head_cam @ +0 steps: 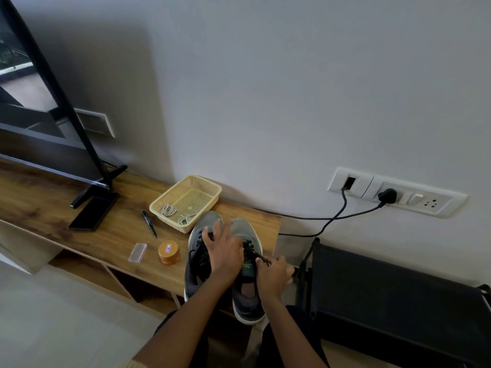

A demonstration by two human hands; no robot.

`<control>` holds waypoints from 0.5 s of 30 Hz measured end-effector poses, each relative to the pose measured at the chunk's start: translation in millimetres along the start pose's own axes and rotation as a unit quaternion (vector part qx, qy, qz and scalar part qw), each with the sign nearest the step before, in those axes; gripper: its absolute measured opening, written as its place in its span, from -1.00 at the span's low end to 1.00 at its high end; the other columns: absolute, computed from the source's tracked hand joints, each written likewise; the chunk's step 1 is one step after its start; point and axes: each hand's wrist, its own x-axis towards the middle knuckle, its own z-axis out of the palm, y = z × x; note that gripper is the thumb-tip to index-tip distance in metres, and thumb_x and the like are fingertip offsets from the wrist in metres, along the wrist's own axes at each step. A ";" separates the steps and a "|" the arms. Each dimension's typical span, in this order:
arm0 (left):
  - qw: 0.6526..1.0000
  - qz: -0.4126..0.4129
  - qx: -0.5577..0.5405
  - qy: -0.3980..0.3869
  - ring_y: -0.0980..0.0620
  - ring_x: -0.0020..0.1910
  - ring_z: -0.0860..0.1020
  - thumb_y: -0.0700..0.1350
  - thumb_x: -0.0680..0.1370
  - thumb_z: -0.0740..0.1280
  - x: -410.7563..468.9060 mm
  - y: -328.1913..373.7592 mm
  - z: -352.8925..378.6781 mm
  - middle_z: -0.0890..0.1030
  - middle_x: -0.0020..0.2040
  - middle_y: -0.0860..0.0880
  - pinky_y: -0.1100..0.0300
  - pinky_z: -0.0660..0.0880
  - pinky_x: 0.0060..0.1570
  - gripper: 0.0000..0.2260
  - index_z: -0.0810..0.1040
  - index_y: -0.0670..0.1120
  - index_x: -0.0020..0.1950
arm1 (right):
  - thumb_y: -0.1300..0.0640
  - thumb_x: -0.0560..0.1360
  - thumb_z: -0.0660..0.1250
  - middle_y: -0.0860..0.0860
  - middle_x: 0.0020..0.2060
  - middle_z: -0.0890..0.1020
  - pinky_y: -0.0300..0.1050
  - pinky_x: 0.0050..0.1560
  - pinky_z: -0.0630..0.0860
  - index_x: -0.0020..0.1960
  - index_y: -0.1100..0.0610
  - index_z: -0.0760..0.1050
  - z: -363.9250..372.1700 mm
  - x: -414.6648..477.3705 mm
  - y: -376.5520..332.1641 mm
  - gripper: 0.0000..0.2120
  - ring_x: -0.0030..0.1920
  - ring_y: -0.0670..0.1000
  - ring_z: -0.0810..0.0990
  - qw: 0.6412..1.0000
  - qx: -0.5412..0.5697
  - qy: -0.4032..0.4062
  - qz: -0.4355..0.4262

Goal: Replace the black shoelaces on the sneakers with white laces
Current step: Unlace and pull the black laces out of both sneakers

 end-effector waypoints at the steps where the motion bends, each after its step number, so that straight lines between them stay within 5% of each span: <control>1: 1.000 -0.011 -0.002 0.008 -0.07 0.51 -0.05 -0.04 0.56 0.22 1.9 -4.2 -4.1 0.18 0.48 0.04 -0.16 -0.16 0.37 -0.85 0.58 0.07 0.01 | 0.02 0.51 0.33 0.01 0.15 0.49 -0.02 0.21 0.19 0.09 0.13 0.60 -1.6 -1.9 -1.8 -0.75 0.19 0.09 0.30 1.000 -0.015 0.007 -0.006; 10: 0.985 -0.155 -0.058 0.053 -0.09 0.46 0.08 -0.08 0.47 0.34 -1.4 -30.1 -5.1 0.33 0.41 0.03 -0.11 -0.14 0.33 -0.91 0.63 0.09 -0.14 | 0.07 0.47 0.37 0.03 0.25 0.48 0.06 0.32 0.09 0.11 0.16 0.58 -3.8 -9.5 -5.5 -0.74 0.32 0.13 0.27 0.998 -0.033 0.026 -0.048; 13: 0.995 -0.050 -0.064 0.066 -0.16 0.41 0.26 -0.14 0.32 0.41 -7.4 -14.3 -2.8 0.46 0.32 -0.04 -0.18 -0.05 0.33 -0.86 0.64 0.06 -0.17 | 0.09 0.47 0.39 0.07 0.32 0.42 0.07 0.39 0.08 0.16 0.19 0.55 -9.0 -8.4 -7.4 -0.70 0.40 0.13 0.21 1.000 -0.013 0.002 -0.020; 15: 0.998 0.037 -0.014 0.043 -0.17 0.48 0.13 -0.03 0.37 0.38 -9.6 -1.9 -0.1 0.33 0.43 -0.01 -0.20 -0.21 0.34 -0.92 0.61 0.09 -0.16 | 0.12 0.45 0.42 0.08 0.32 0.42 0.07 0.41 0.08 0.17 0.20 0.54 -13.3 -7.7 -10.3 -0.68 0.42 0.13 0.18 0.999 0.038 -0.005 0.013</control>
